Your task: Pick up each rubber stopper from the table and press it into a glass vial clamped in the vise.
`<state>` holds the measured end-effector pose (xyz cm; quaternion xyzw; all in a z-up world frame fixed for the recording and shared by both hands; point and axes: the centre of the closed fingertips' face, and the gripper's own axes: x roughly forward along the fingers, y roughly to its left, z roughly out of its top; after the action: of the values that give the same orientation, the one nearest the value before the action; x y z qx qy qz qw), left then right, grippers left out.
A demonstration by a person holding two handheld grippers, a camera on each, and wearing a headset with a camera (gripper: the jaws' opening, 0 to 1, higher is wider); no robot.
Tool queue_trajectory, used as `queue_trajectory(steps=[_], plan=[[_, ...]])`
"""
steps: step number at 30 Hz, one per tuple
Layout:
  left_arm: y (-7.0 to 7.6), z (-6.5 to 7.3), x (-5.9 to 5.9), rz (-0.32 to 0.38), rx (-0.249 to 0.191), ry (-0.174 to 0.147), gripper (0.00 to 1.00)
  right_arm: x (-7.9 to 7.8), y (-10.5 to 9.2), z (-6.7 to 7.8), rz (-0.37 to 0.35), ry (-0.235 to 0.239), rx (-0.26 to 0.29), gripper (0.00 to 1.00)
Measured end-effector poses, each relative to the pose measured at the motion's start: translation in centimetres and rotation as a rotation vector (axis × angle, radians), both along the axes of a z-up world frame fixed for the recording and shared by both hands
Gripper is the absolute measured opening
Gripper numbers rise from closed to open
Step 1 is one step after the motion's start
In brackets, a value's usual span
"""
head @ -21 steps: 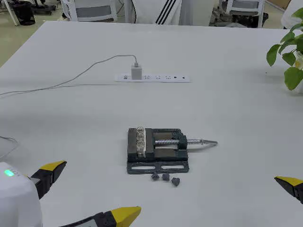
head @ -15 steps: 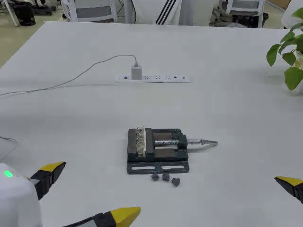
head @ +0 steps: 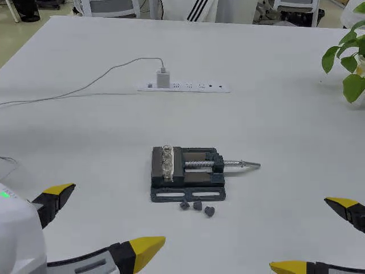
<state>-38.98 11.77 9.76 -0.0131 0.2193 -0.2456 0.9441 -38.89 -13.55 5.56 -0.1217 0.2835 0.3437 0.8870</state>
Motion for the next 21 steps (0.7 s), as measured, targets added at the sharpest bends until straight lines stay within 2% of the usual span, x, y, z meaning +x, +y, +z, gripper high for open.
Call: queue_trajectory(steps=[11,21], plan=[[0.2,-0.3,0.0,0.002,0.004,0.012,0.99,0.9,1.0,-0.1,0.019,-0.002,0.002,0.91],[0.2,-0.7,0.0,0.0,0.003,0.023,0.99,2.0,3.4,0.2,0.081,-0.003,-0.005,0.88]])
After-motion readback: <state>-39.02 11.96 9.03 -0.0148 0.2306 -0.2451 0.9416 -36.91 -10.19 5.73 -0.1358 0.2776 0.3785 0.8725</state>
